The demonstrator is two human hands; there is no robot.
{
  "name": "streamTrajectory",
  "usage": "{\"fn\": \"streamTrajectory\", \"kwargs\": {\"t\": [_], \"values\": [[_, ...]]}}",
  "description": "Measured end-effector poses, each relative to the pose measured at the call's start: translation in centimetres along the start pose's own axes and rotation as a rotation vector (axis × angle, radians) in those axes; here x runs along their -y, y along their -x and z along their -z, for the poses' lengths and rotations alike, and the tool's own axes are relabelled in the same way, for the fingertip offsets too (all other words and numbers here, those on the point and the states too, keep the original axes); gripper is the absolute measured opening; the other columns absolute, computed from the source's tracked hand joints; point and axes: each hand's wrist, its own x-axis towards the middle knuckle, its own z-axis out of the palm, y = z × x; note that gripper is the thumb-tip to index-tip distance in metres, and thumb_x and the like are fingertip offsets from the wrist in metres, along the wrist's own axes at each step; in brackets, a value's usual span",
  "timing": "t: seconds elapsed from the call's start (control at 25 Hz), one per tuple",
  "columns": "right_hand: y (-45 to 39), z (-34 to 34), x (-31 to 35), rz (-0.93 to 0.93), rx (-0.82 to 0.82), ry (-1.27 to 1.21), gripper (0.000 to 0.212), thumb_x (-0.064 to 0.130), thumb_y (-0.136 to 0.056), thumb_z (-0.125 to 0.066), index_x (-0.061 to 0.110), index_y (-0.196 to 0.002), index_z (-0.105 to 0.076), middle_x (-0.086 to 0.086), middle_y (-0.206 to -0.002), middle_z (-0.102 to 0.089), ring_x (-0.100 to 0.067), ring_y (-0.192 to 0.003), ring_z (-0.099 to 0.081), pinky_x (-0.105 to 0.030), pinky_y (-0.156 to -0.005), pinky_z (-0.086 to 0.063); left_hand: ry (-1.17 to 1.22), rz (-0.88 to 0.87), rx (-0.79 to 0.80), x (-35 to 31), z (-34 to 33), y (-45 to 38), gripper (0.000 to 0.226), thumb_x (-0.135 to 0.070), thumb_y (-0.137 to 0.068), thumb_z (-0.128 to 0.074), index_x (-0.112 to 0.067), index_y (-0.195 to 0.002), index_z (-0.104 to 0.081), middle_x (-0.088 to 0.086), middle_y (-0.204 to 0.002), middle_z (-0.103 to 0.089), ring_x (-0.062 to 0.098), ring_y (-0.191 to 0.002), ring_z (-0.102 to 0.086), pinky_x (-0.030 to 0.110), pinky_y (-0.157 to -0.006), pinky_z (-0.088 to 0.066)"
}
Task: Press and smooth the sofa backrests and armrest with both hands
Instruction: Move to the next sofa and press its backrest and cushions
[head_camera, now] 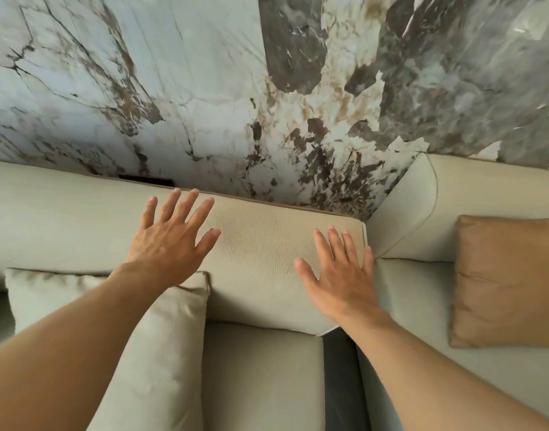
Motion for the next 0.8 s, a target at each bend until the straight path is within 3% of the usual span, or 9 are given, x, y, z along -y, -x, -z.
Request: {"fn": "streamTrajectory", "kwargs": {"t": [0.2,0.36,0.52,0.8], "values": [[-4.2,-3.6,1.0,0.031,-0.127,-0.023,0.076,0.07,-0.086,-0.003,0.034,-0.152,0.001,0.008,-0.162,0.012,-0.014,-0.147,0.014,-0.054,-0.114,0.014,0.103,0.039,-0.05,0.9,-4.7,-3.0,0.071,-0.064,-0.09,-0.01,-0.031,-0.152,-0.021,0.001,-0.162,-0.015,0.021,-0.15,-0.003,0.045,-0.12,0.003],[-5.3,-7.1,1.3,0.04,-0.323,0.031,0.071,0.062,-0.089,-0.025,0.024,-0.149,-0.03,-0.004,-0.158,-0.029,-0.027,-0.145,-0.023,-0.06,-0.113,-0.012,0.093,0.079,-0.301,0.0,-8.4,-3.7,0.062,-0.053,-0.09,-0.032,-0.019,-0.14,-0.049,0.012,-0.143,-0.048,0.033,-0.136,-0.037,0.053,-0.115,-0.021],[-6.2,-7.9,1.0,0.046,-0.414,0.063,0.07,0.06,-0.089,-0.027,0.021,-0.148,-0.032,-0.007,-0.155,-0.034,-0.03,-0.142,-0.028,-0.06,-0.112,-0.014,0.058,0.057,-0.436,0.4,-9.3,-4.5,0.058,-0.048,-0.09,-0.035,-0.018,-0.137,-0.05,0.013,-0.138,-0.052,0.034,-0.132,-0.042,0.054,-0.113,-0.024],[-8.2,-7.9,0.7,0.055,-0.46,0.091,0.07,0.057,-0.088,-0.03,0.02,-0.147,-0.035,-0.007,-0.154,-0.036,-0.03,-0.142,-0.029,-0.061,-0.112,-0.017,0.023,0.073,-0.476,0.4,-9.5,-6.2,0.059,-0.048,-0.09,-0.035,-0.017,-0.137,-0.051,0.014,-0.137,-0.052,0.036,-0.131,-0.043,0.055,-0.111,-0.026]]}}
